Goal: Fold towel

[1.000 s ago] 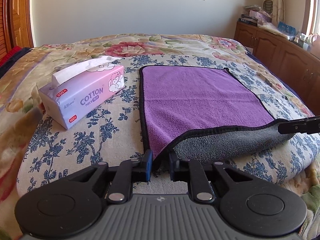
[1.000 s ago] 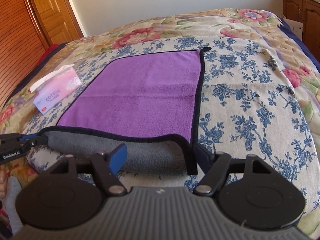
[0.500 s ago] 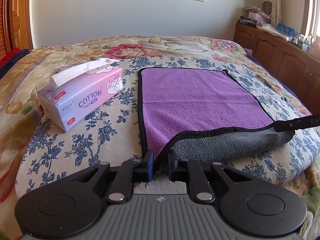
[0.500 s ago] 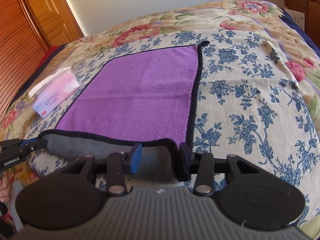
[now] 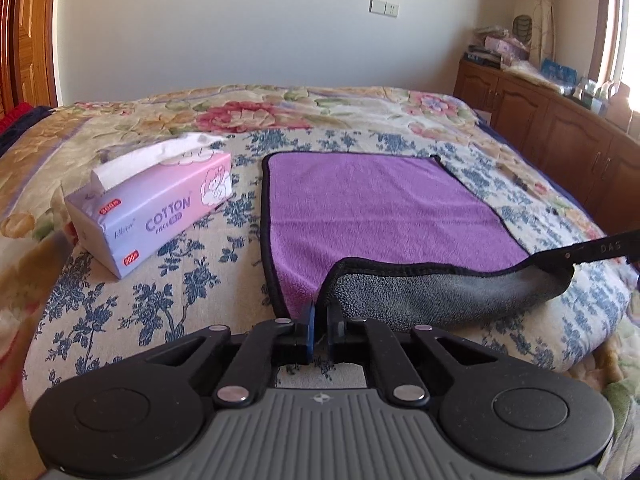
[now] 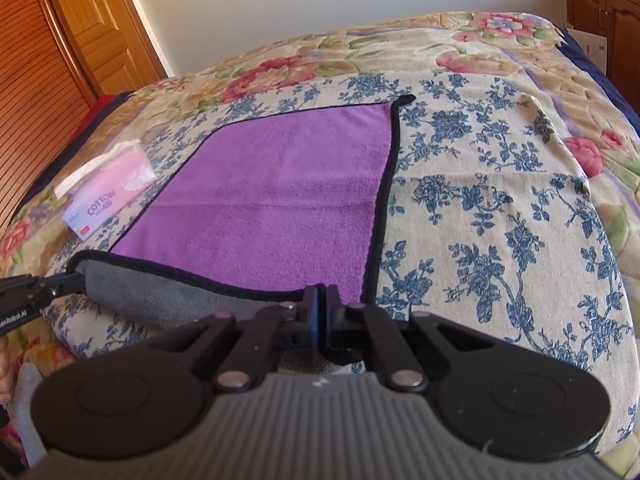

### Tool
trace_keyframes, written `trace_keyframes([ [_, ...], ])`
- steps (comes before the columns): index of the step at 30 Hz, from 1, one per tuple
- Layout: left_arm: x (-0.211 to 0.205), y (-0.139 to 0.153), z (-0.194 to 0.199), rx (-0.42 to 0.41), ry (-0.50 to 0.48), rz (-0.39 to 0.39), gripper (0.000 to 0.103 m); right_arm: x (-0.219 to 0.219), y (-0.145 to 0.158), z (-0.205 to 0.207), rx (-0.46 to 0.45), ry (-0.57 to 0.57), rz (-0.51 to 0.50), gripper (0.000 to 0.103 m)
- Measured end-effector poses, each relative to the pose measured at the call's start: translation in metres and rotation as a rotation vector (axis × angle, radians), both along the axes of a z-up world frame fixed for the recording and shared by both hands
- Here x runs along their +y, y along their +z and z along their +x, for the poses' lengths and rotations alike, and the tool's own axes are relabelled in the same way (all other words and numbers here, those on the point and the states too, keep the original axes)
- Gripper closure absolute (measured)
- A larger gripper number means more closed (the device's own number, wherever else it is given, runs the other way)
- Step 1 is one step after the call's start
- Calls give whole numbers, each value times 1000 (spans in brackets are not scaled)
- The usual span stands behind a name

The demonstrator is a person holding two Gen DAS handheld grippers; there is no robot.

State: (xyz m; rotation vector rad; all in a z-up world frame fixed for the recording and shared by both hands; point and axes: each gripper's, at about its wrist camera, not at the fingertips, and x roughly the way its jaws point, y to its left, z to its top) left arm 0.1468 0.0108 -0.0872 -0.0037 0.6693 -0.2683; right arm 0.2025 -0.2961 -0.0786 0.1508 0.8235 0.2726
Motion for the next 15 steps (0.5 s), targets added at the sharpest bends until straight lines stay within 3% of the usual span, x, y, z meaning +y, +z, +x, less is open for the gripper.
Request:
trace_keyframes([
  [15, -4, 16, -1, -46, -11, -12, 97, -2, 14, -2, -87, -2, 24, 99],
])
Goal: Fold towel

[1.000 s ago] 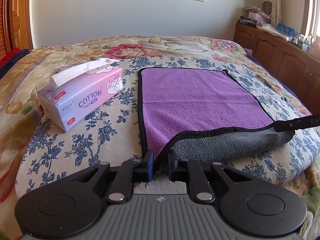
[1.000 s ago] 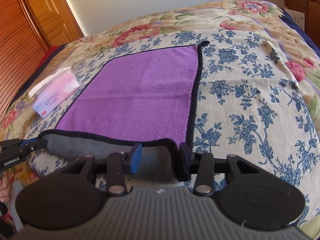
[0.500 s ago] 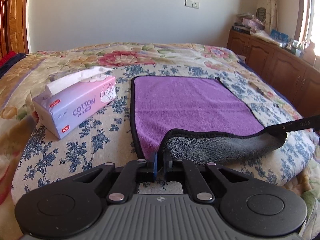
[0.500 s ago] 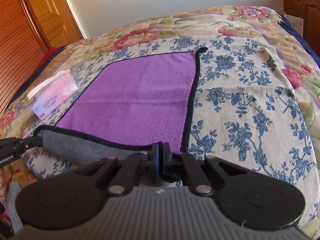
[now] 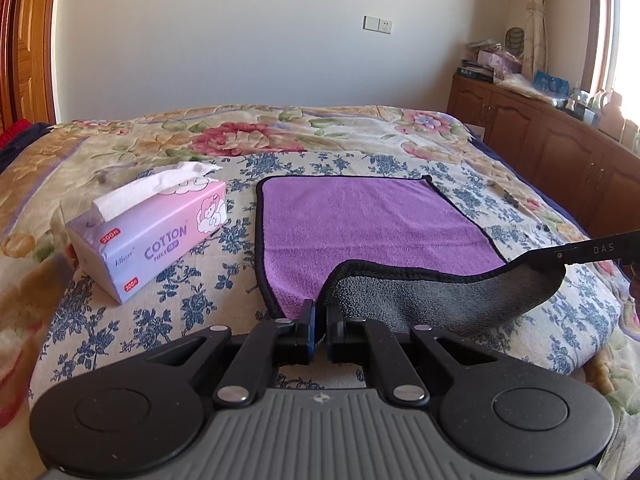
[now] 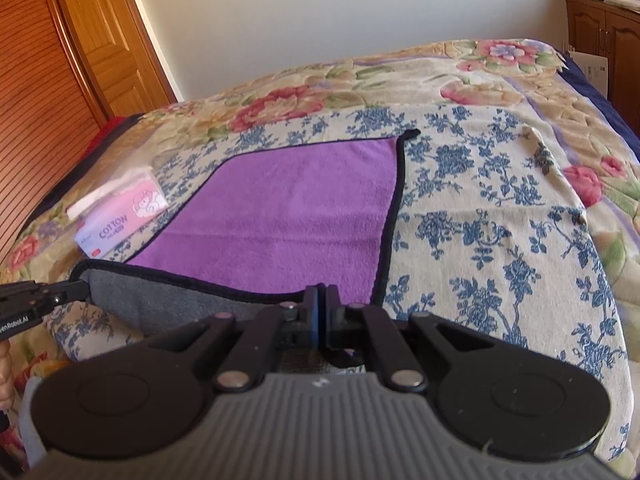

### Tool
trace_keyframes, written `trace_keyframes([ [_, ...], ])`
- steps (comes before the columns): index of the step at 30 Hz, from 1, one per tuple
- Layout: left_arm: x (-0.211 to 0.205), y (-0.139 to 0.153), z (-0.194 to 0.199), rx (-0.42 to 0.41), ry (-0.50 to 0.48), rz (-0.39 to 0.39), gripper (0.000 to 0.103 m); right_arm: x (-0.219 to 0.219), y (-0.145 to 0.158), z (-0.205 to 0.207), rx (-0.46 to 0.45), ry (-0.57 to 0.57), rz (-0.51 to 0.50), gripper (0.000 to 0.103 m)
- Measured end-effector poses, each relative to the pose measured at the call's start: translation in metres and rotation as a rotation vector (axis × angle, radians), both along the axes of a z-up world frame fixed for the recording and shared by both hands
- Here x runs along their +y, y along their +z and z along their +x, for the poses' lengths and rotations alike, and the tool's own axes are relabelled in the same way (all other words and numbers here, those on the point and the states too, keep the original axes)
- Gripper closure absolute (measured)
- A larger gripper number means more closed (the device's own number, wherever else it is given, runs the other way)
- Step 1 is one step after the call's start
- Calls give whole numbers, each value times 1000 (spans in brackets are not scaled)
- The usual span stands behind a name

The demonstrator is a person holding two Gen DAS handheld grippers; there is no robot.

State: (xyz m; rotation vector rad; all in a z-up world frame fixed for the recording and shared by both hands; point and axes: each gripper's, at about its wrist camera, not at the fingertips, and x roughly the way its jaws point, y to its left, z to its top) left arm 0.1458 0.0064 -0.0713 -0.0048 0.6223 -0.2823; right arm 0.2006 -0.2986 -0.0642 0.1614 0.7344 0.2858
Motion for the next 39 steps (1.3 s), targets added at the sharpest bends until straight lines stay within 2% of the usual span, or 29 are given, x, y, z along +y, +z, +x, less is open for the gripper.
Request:
trace_keyframes([
  [14, 0, 14, 18, -32, 1, -22, 97, -2, 11, 7, -88, 6, 16, 99],
  [39, -6, 18, 61, -41, -24, -15, 98, 15, 35, 30, -222, 90, -39, 99],
])
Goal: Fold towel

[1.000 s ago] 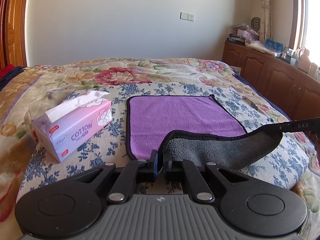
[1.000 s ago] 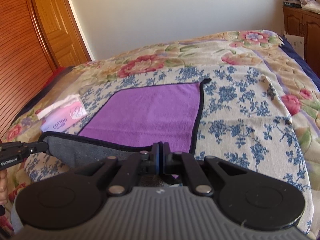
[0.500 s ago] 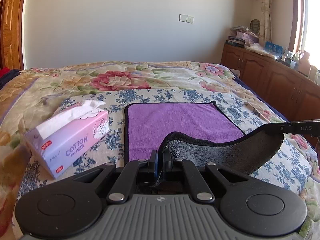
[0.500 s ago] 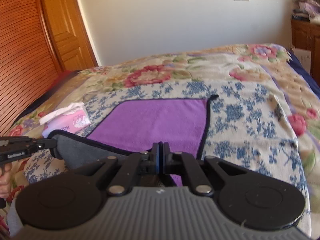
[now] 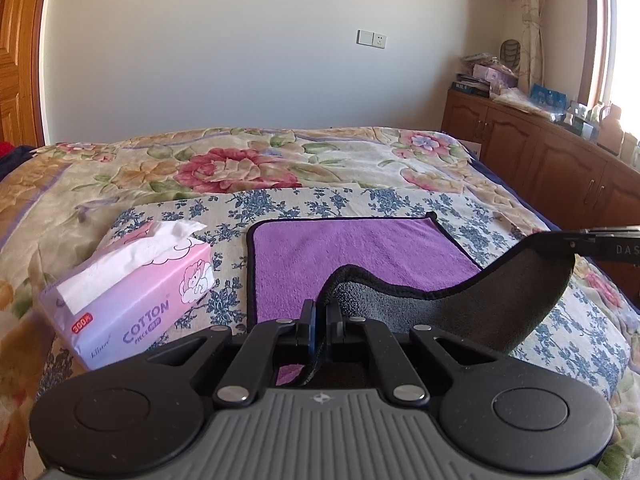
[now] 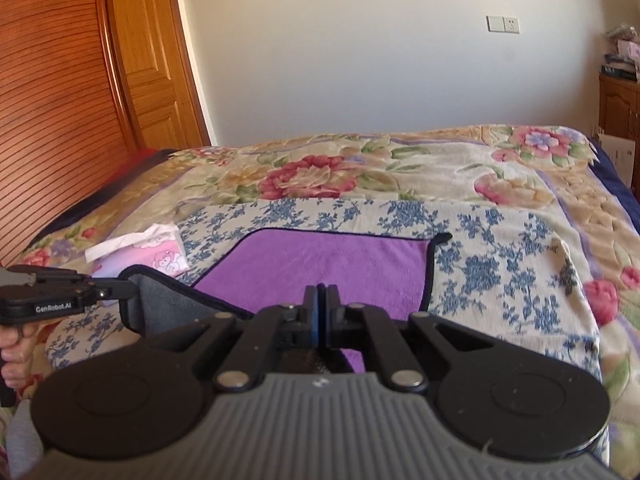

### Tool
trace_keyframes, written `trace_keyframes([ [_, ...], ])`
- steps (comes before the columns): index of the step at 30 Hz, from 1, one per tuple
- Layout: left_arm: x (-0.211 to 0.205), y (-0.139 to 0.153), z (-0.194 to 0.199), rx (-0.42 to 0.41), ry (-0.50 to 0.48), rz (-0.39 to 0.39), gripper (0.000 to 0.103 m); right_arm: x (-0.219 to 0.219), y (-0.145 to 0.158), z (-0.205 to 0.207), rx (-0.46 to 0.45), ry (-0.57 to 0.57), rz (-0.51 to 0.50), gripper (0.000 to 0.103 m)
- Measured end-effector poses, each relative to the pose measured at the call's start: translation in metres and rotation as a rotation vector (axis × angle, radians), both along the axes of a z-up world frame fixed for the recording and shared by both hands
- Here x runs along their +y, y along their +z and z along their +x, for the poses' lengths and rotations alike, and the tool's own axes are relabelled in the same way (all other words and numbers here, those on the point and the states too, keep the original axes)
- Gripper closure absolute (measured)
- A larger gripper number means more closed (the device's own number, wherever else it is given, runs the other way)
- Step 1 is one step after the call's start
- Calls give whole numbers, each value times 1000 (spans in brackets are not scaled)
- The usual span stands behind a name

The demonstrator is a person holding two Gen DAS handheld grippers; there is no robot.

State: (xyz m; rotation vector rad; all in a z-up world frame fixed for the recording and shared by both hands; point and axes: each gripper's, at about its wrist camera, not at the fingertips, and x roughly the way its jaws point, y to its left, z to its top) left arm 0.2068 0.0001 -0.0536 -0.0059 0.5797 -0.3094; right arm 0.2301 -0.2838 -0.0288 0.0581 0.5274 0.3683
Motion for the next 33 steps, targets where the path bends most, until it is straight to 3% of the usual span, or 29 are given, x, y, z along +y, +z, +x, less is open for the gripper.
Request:
trace_keyframes([
  [33, -10, 11, 60, -40, -4, 30, 98, -1, 7, 49, -89, -19, -109, 99],
])
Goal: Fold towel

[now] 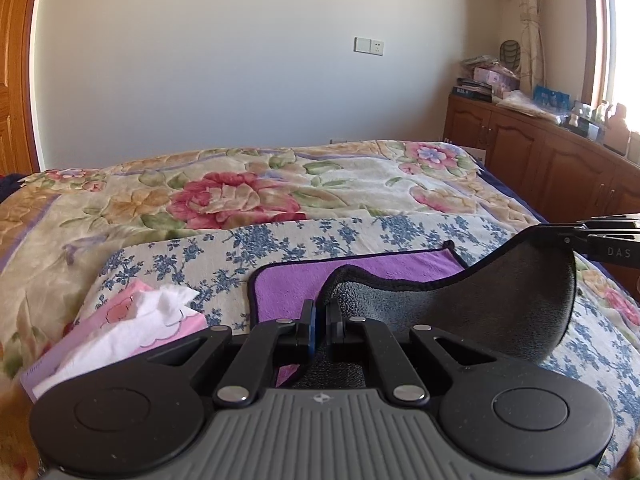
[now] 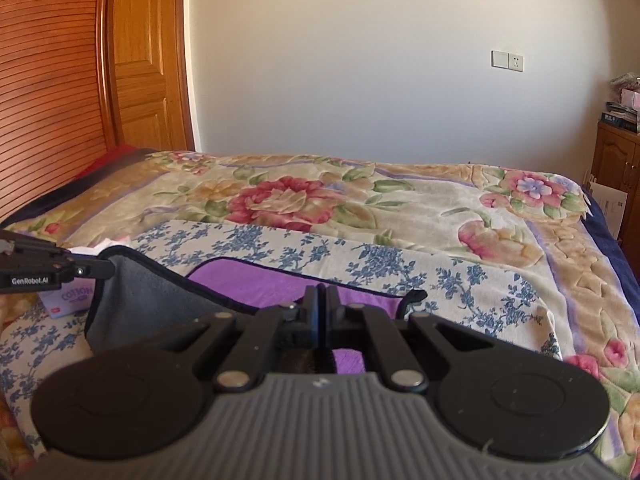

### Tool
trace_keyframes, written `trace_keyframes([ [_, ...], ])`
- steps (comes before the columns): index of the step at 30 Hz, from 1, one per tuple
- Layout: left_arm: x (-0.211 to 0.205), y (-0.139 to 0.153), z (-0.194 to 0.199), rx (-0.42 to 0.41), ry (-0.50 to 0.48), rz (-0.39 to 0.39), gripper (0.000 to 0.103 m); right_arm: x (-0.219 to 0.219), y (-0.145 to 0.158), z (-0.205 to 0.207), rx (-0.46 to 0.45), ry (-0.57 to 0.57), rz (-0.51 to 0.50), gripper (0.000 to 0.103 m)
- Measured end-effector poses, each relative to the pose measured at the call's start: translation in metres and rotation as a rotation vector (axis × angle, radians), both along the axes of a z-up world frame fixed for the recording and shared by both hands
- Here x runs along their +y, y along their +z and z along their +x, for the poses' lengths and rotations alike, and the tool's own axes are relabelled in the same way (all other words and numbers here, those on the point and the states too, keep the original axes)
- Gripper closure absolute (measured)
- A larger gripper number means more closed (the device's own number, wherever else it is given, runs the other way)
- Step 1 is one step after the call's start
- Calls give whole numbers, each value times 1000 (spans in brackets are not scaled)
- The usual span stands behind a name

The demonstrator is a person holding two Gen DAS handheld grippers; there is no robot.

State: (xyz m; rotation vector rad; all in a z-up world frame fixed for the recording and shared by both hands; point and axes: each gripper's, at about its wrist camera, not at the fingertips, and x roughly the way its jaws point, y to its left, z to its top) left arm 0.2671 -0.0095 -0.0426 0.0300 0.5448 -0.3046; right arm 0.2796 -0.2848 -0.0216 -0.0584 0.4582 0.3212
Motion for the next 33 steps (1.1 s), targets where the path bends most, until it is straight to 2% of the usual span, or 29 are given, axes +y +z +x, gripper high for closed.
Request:
trace_keyframes([
  [8, -1, 0, 15, -5, 7, 37, 98, -2, 2, 15, -7, -14, -13, 99],
  [15, 2, 1, 29, -4, 27, 33, 98, 2, 2, 25, -20, -14, -39, 99],
  [25, -5, 10, 48, -44, 25, 70, 98, 7, 5, 43, -44, -14, -74, 99],
  [33, -7, 9, 61, -77, 62, 73, 98, 3, 5, 56, -76, -25, -102, 99],
])
